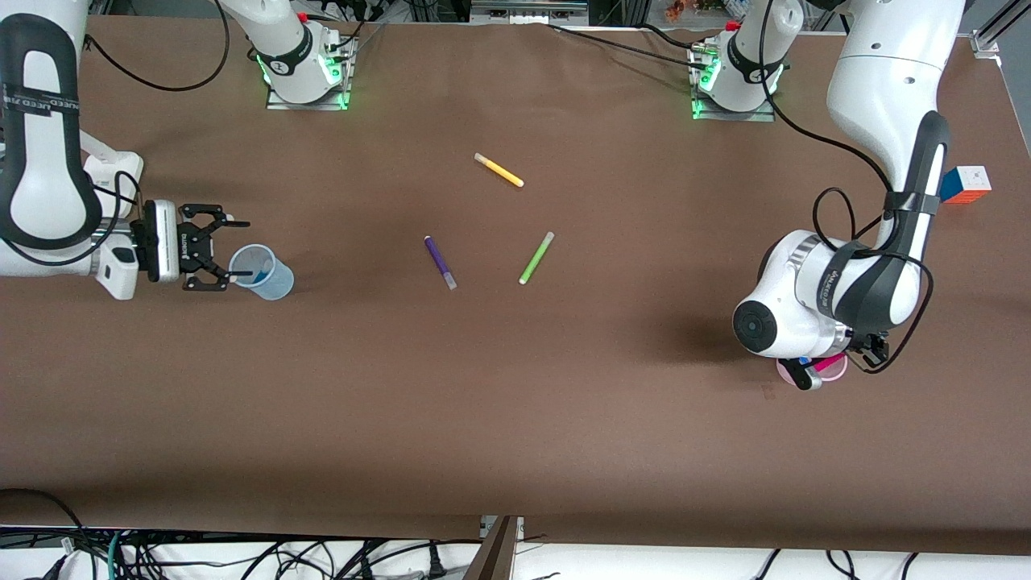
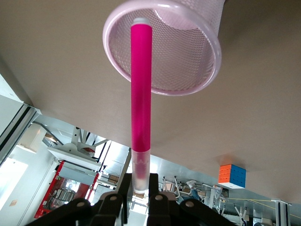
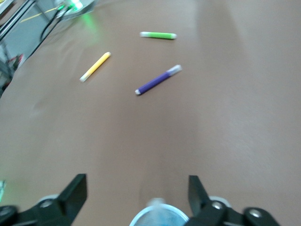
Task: Place pink and blue markers in matching cups
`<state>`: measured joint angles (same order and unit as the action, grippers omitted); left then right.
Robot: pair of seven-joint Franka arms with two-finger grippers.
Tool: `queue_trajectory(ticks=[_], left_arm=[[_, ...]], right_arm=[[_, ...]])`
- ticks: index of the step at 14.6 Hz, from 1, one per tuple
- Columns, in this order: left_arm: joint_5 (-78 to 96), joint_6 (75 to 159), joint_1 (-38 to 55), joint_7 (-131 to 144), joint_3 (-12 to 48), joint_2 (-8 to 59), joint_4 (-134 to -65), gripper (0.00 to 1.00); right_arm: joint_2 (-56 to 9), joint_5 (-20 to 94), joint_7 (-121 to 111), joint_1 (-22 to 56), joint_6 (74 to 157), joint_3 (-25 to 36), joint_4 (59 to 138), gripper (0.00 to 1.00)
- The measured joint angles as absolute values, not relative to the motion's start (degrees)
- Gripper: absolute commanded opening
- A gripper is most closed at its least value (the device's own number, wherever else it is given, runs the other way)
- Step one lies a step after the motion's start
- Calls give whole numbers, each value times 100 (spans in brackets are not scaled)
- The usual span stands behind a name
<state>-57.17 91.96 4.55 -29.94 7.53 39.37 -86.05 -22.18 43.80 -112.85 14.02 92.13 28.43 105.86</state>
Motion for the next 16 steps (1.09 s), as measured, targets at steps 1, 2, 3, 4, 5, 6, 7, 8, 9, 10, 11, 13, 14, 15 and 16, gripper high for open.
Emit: queue_trajectory(ticks=[1, 2, 3, 4, 5, 6, 7, 8, 9, 10, 11, 13, 14, 15, 16], left_arm=[[-5717, 9195, 465, -2990, 756, 3937, -8605, 100], [-5717, 9195, 475, -2983, 761, 3937, -8605, 100], [-5717, 9195, 481, -2979, 765, 3937, -8604, 100], [-5717, 9195, 484, -2977, 768, 3936, -8602, 100], [-5717, 9195, 484, -2974, 772, 3932, -8596, 100], [-5661, 9195, 484, -2963, 776, 3921, -8577, 100], [-5453, 9194, 481, -2950, 776, 3885, -8539, 100], [-5110, 9193, 472, -2941, 774, 3814, -8481, 100], [-4718, 9191, 462, -2937, 769, 3703, -8408, 100], [-4335, 9188, 455, -2906, 763, 3562, -8338, 100], [-3984, 9184, 451, -2777, 761, 3409, -8277, 100], [-3251, 9154, 448, -2274, 757, 3110, -8185, 100], [-2854, 9139, 448, -1966, 757, 2970, -8162, 100], [-2483, 9133, 448, -1686, 759, 2848, -8138, 100], [-2149, 9132, 449, -1473, 760, 2743, -8104, 100]], right_arm=[[-2216, 4380, -10823, 1405, 9206, 2839, 10476, 100], [-2215, 4377, -10378, 1411, 9199, 2833, 10389, 100], [-2216, 4363, -9907, 1420, 9198, 2826, 10308, 100], [-2216, 4335, -9431, 1430, 9198, 2821, 10221, 100], [-2216, 4276, -8957, 1440, 9198, 2815, 10115, 100], [-2214, 4169, -8479, 1452, 9186, 2803, 9979, 100], [-2212, 4046, -7975, 1475, 9127, 2794, 9819, 100], [-2211, 3899, -7424, 1502, 9002, 2790, 9626, 100], [-2209, 3717, -6838, 1527, 8852, 2786, 9398, 100], [-2206, 3519, -6305, 1555, 8727, 2778, 9172, 100], [-2204, 3305, -5819, 1592, 8615, 2776, 8957, 100], [-2200, 2853, -5015, 1694, 8492, 2772, 8632, 100], [-2194, 2637, -4606, 1752, 8472, 2770, 8538, 100], [-2185, 2486, -4218, 1787, 8462, 2757, 8484, 100], [-2163, 2351, -3859, 1793, 8454, 2700, 8451, 100]])
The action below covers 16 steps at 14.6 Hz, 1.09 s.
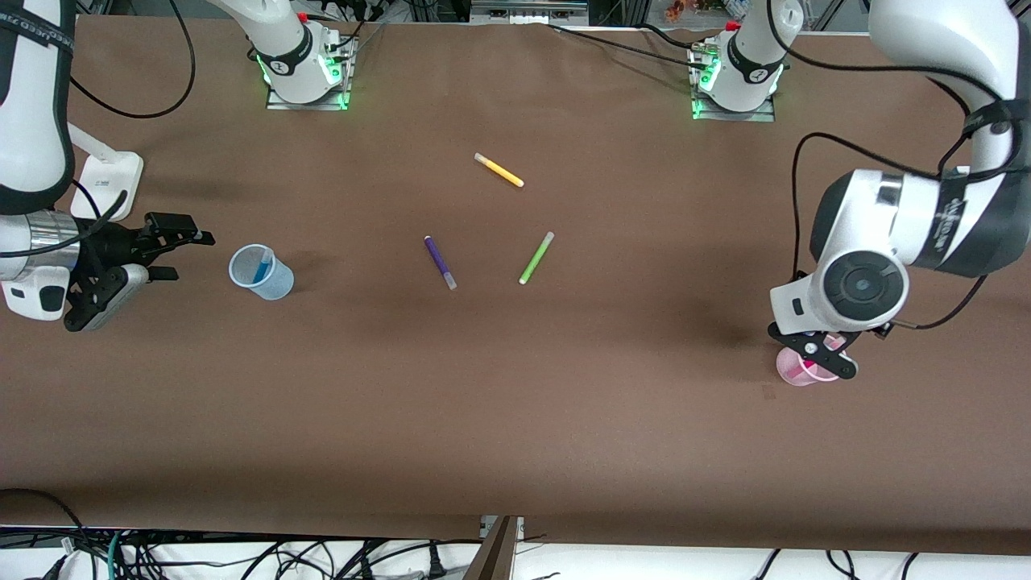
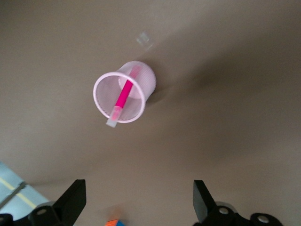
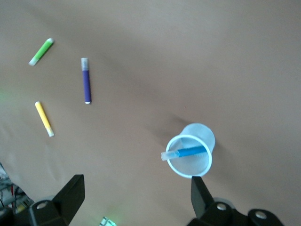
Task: Place pink and blue markers in matching cups
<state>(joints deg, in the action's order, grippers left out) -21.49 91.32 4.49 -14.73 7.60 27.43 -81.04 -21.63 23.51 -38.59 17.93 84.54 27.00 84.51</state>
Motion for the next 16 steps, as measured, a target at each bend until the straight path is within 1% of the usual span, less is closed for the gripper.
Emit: queue_trajectory(ticks=[2, 4, 6, 8, 9, 11, 12, 13, 15, 16], left_arm=[[-1584, 9135, 449, -1234, 760, 2557, -7949, 100], [-1294, 9132, 447, -1139, 759, 2368, -7730, 100], [-1005, 8984, 437, -963, 749, 2144, -7589, 100], [-783, 8780, 344, -799, 695, 1953, -7490, 100], [-689, 8763, 263, -747, 642, 1854, -7450, 100], [-472, 8713, 201, -489, 432, 1585, -7502, 100], [-356, 8772, 210, -333, 325, 1394, -7679, 100], [-316, 9015, 222, -227, 260, 1153, -8001, 100], [-307, 9678, 234, -98, 234, 618, -8850, 100], [-302, 9852, 242, -56, 234, 399, -9198, 100]], right_arm=[[-2042, 1957, -3087, 1773, 8451, 2475, 8435, 100], [-1815, 1525, -2056, 1688, 8436, 2060, 8434, 100], [-1489, 1034, -1019, 1427, 8383, 1376, 8469, 100], [-1098, 552, -568, 1022, 8346, 706, 8683, 100], [-879, 328, -510, 841, 8346, 493, 8844, 100], [-487, -38, -503, 615, 8358, 360, 9064, 100], [-318, -165, -503, 542, 8371, 354, 9109, 100], [-165, -223, -503, 481, 8377, 354, 9127, 100], [58, -270, -503, 400, 8378, 353, 9149, 100], [120, -273, -502, 374, 8368, 352, 9160, 100]])
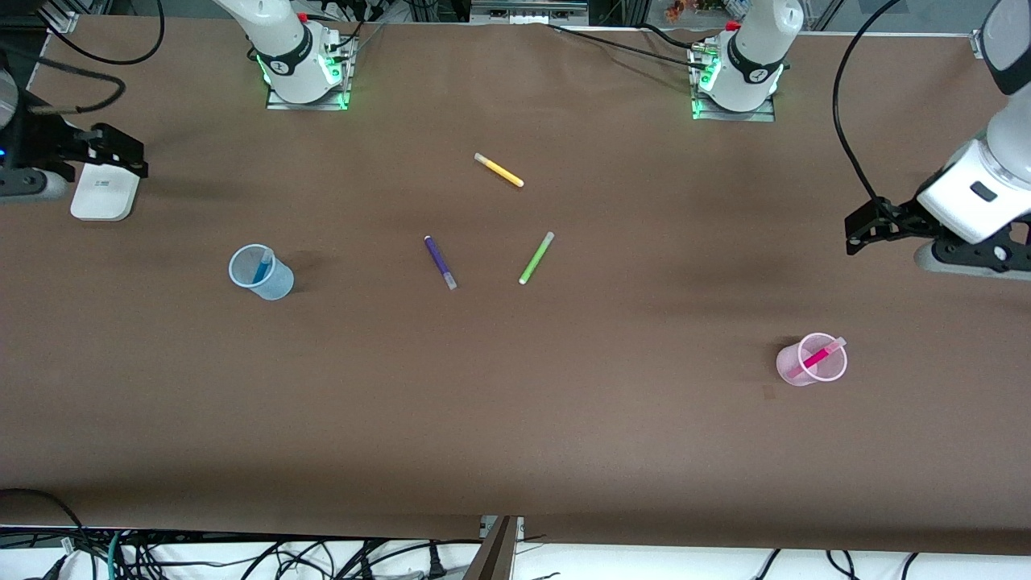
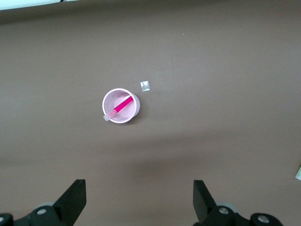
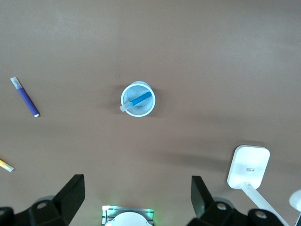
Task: Place pink and blue markers in matching cups
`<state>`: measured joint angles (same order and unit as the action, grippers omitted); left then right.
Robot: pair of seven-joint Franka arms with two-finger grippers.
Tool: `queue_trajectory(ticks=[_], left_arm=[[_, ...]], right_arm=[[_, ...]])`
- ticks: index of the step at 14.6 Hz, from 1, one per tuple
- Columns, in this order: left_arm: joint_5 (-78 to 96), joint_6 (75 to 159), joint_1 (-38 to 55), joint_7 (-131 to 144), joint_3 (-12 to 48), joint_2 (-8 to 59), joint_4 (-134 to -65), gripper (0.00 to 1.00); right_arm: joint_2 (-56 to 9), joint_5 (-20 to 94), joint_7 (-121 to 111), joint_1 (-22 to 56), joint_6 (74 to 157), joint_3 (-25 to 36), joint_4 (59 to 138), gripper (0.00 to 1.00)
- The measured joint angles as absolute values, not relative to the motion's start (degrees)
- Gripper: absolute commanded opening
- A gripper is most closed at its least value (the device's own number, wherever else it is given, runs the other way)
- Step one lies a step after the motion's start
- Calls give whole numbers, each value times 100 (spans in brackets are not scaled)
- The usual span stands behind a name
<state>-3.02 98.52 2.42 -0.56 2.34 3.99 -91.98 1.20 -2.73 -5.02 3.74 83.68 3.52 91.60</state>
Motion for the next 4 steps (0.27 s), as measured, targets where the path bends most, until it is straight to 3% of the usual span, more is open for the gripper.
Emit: queue_trajectory(ticks=[4], left_arm=[[-275, 10017, 248, -22, 227, 92, -9691, 100]], right_arm=[[165, -275, 86, 343, 8262, 296, 9198, 100]])
